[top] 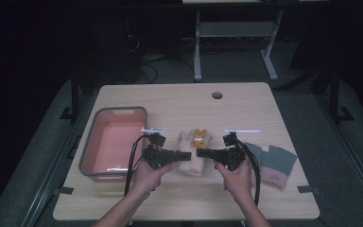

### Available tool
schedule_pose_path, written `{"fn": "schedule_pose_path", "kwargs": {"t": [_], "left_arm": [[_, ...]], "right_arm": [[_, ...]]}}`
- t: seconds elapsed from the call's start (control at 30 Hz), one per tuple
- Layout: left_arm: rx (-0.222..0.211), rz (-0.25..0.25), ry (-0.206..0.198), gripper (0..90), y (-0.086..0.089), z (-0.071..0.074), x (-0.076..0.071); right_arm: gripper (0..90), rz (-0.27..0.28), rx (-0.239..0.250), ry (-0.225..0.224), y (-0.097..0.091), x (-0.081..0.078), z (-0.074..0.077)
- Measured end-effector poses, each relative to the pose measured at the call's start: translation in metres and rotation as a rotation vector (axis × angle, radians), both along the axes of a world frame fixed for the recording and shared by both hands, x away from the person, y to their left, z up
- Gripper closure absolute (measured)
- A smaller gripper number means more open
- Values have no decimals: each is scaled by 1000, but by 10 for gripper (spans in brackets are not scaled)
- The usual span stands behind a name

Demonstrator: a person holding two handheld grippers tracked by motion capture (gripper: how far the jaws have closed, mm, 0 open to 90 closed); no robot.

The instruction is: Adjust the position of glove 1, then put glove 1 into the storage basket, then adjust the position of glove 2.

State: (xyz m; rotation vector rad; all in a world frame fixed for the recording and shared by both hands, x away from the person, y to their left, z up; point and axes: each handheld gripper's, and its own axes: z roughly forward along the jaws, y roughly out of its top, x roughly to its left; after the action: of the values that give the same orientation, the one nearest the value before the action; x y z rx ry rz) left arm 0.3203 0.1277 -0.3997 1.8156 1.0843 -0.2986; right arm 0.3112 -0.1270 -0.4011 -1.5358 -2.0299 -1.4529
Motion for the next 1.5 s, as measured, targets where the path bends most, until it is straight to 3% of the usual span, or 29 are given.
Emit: {"fn": "schedule_pose_path", "kwargs": {"t": [0.83,1.5], "left_arm": [[-40,19,-11,716,24,25,10],[-60,44,-17,716,44,34,9]], "right_arm": [[824,40,23,-12,18,19,28],[824,78,-16,-23,39,25,43]]}}
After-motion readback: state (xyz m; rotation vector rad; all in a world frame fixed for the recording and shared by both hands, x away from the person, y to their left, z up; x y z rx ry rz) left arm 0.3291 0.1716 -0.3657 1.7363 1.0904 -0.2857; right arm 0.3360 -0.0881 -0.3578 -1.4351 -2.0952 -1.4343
